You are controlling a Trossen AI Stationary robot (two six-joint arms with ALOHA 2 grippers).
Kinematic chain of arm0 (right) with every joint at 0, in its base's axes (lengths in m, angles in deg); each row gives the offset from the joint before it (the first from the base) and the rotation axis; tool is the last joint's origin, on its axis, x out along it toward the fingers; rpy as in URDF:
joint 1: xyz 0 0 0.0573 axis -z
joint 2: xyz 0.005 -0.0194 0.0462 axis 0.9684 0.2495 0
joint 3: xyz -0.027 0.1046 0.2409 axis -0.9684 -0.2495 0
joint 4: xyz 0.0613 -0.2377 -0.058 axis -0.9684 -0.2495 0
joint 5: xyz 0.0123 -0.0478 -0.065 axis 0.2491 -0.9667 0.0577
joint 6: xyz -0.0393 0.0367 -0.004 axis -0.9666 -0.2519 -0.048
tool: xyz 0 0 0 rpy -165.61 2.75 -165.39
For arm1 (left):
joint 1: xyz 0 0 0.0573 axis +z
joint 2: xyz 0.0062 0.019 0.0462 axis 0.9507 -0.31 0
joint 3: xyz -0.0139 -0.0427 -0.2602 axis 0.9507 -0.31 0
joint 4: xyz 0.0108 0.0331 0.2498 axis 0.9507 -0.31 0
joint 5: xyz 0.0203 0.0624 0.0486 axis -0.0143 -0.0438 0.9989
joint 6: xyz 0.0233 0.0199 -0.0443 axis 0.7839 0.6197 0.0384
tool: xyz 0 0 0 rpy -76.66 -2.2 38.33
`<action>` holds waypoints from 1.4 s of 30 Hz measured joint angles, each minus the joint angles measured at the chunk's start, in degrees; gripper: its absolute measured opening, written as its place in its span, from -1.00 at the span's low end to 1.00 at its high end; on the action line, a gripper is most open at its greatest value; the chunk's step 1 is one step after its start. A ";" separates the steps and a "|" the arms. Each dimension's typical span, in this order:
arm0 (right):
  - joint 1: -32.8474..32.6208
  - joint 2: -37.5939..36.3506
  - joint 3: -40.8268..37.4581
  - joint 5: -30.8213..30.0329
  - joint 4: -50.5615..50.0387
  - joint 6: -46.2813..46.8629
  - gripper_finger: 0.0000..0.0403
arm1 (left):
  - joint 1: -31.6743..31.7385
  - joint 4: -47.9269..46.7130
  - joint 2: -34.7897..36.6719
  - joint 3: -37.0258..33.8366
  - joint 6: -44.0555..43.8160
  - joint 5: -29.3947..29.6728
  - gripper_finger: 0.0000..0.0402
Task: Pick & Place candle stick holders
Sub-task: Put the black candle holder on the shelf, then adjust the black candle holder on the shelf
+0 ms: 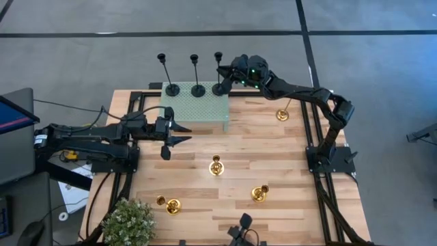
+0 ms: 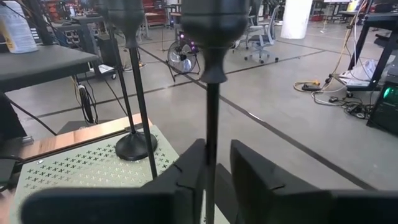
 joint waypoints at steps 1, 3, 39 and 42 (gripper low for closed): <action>-0.01 0.00 -0.01 0.00 -0.01 0.00 -0.62 | 0.00 0.00 0.00 0.00 0.00 0.00 -0.47; -0.01 -0.31 0.00 0.00 -0.35 -0.04 -0.52 | 0.00 0.00 0.00 0.00 0.00 -0.02 -0.47; -22.61 -40.47 -29.41 -5.20 -18.15 -8.72 -0.99 | 0.02 16.04 -16.22 0.02 6.52 39.74 -0.47; -26.33 -44.10 -32.13 -9.74 -17.80 -7.26 -0.98 | 0.02 18.97 -18.28 0.04 6.72 46.96 -0.47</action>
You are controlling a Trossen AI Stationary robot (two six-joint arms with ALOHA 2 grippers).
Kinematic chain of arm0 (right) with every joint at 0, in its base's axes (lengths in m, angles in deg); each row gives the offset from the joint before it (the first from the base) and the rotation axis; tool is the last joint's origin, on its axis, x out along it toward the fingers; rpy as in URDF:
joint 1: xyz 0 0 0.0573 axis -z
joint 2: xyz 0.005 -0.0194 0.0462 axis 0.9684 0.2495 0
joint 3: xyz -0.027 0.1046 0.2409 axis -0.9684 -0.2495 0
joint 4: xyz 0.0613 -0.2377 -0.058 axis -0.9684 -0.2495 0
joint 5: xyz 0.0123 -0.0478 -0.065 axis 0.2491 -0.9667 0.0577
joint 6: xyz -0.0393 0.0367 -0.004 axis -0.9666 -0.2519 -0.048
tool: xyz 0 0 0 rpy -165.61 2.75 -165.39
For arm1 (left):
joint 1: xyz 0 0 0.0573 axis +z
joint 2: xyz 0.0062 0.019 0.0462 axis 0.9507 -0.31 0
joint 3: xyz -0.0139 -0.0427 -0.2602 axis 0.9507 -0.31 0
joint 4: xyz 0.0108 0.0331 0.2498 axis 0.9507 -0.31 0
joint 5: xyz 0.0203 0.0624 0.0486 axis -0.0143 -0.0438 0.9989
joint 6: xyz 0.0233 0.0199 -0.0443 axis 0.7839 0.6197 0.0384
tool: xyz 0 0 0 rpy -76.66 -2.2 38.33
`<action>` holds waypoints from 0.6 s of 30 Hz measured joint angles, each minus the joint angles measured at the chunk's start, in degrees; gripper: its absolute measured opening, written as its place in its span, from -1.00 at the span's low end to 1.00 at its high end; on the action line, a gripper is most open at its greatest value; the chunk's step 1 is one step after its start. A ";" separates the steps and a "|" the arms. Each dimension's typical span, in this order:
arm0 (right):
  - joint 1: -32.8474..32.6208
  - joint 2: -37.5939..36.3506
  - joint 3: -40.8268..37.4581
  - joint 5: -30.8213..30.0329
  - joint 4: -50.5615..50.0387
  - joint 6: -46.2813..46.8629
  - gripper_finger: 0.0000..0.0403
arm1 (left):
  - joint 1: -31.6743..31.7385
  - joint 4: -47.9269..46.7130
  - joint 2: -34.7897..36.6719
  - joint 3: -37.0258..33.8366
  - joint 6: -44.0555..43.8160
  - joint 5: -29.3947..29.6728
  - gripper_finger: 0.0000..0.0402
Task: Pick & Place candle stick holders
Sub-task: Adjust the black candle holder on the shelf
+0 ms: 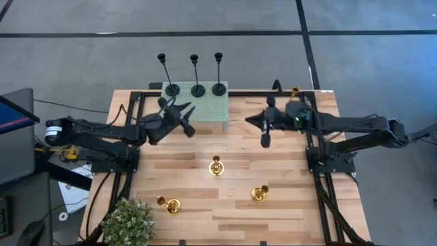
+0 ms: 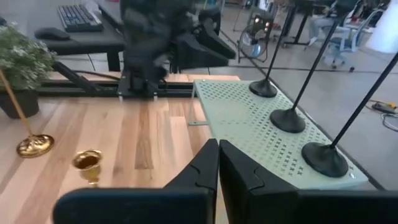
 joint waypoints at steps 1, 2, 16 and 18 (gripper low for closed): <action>-1.18 -1.13 -0.88 -1.30 0.09 0.24 -0.98 | 0.00 0.19 -0.65 -0.02 0.02 1.70 -0.47; -2.31 -2.11 -1.60 -2.51 0.16 0.47 -0.98 | 0.00 0.71 -1.50 -0.02 0.02 3.11 -0.47; -12.73 -6.00 -5.80 -11.72 0.31 1.07 -1.00 | 3.60 24.62 -14.36 0.01 7.42 4.53 -0.47; -13.56 -5.74 -5.80 -11.70 0.11 1.07 -1.00 | 4.74 26.14 -15.35 0.02 7.47 4.56 -0.47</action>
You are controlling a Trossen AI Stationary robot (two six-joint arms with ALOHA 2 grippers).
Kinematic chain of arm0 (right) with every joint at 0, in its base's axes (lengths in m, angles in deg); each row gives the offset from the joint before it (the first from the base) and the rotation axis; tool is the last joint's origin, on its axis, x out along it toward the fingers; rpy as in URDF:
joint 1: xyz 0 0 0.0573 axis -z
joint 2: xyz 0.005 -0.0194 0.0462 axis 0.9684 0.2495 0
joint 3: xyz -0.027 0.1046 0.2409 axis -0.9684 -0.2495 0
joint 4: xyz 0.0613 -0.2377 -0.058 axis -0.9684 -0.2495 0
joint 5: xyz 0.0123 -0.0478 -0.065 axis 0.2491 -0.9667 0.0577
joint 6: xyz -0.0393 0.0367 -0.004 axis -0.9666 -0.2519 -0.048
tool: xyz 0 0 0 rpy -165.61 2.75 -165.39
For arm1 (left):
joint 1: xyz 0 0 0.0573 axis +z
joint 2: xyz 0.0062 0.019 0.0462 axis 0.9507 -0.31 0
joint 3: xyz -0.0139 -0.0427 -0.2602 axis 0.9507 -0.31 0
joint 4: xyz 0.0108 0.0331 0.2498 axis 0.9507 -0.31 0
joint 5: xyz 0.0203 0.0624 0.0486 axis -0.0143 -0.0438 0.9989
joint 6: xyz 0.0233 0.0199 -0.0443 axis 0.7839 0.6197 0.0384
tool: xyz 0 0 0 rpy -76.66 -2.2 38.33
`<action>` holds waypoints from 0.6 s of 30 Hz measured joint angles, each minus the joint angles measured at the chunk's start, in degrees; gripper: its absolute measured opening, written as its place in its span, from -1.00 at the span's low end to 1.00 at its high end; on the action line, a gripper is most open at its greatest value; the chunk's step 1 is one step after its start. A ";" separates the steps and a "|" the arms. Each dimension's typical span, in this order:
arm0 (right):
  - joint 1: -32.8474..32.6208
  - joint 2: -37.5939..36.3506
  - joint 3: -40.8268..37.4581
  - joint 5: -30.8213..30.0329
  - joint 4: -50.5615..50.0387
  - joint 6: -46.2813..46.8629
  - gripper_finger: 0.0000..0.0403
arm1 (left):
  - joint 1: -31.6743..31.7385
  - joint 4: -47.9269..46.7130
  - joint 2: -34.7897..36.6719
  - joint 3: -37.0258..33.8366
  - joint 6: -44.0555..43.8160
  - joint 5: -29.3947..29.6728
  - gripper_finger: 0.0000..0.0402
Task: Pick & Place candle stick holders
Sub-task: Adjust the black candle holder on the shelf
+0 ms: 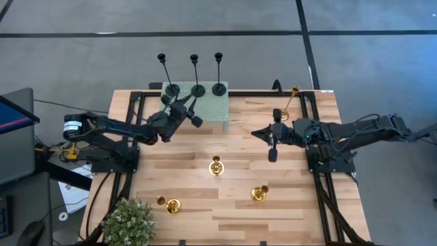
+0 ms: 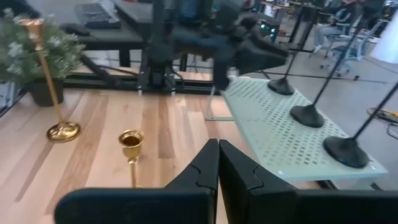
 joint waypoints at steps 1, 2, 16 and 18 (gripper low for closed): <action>-0.34 0.00 0.00 -0.02 0.04 0.00 -1.00 | 0.39 0.47 -0.49 0.08 0.00 0.03 -0.47; -0.68 0.15 0.02 -0.04 0.32 0.00 -1.00 | 0.81 0.45 -0.92 0.46 0.00 0.02 -0.47; -1.31 2.63 0.13 -0.10 0.67 0.17 -1.00 | 5.30 0.53 -6.30 7.66 5.79 3.47 -0.47; -1.29 2.93 0.02 -0.07 0.12 0.17 -1.00 | 6.10 0.58 -6.30 7.66 5.69 3.47 -0.47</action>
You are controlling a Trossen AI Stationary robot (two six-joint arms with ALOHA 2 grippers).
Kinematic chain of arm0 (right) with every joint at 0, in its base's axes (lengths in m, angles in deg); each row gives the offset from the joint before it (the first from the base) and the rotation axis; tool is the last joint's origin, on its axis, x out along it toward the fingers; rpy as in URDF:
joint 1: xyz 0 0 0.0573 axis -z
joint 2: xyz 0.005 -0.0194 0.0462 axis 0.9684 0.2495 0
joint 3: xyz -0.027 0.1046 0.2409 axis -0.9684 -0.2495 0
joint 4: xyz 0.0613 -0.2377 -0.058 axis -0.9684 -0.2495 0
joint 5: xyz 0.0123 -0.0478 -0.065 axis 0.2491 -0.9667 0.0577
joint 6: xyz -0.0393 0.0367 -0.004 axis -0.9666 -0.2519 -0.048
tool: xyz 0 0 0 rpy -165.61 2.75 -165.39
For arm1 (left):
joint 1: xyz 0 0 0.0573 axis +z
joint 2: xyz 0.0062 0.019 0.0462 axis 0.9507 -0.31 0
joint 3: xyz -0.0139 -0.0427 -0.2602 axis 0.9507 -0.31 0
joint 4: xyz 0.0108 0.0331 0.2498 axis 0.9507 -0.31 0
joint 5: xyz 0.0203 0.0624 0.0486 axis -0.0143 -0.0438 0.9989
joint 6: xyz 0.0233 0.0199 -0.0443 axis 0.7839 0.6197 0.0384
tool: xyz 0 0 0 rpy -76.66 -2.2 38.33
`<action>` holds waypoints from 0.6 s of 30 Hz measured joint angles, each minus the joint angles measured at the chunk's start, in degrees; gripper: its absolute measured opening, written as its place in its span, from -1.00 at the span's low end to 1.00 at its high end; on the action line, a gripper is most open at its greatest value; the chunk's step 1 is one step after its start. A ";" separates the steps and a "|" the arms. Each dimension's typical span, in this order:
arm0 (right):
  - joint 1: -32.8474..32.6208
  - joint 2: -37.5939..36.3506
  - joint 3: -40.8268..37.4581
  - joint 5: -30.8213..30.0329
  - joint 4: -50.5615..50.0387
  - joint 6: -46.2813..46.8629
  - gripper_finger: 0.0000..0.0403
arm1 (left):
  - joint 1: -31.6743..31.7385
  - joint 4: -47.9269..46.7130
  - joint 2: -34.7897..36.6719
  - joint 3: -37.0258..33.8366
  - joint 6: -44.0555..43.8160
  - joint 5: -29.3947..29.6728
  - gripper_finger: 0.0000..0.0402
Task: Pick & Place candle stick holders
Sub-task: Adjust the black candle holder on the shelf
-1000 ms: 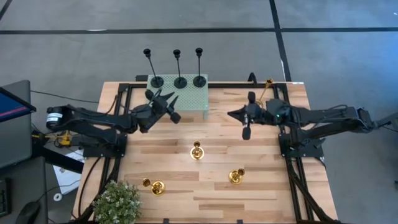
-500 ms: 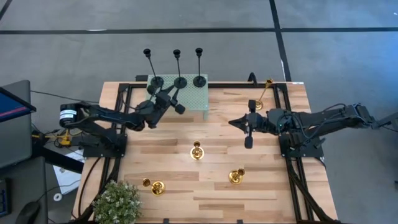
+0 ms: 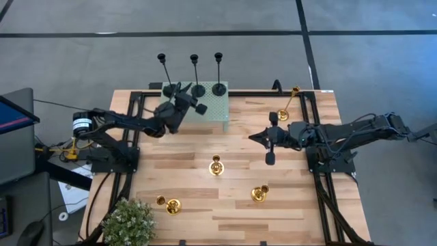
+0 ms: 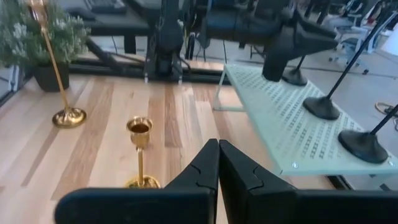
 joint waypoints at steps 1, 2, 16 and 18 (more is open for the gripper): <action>0.00 0.02 -0.02 -0.02 0.02 0.00 -1.00 | 0.38 -0.01 0.00 0.00 -0.03 0.02 -0.47; 0.00 0.04 0.00 -0.02 0.35 0.00 -1.00 | 0.74 0.05 0.00 0.00 -0.05 -0.33 -0.47; 0.00 0.26 0.03 0.00 0.53 -0.01 -1.00 | 4.85 0.26 0.00 0.00 -3.59 -8.03 -0.47; 0.00 0.26 0.03 0.00 0.53 0.00 -1.00 | 5.46 0.25 0.00 0.06 -4.07 -10.12 -0.47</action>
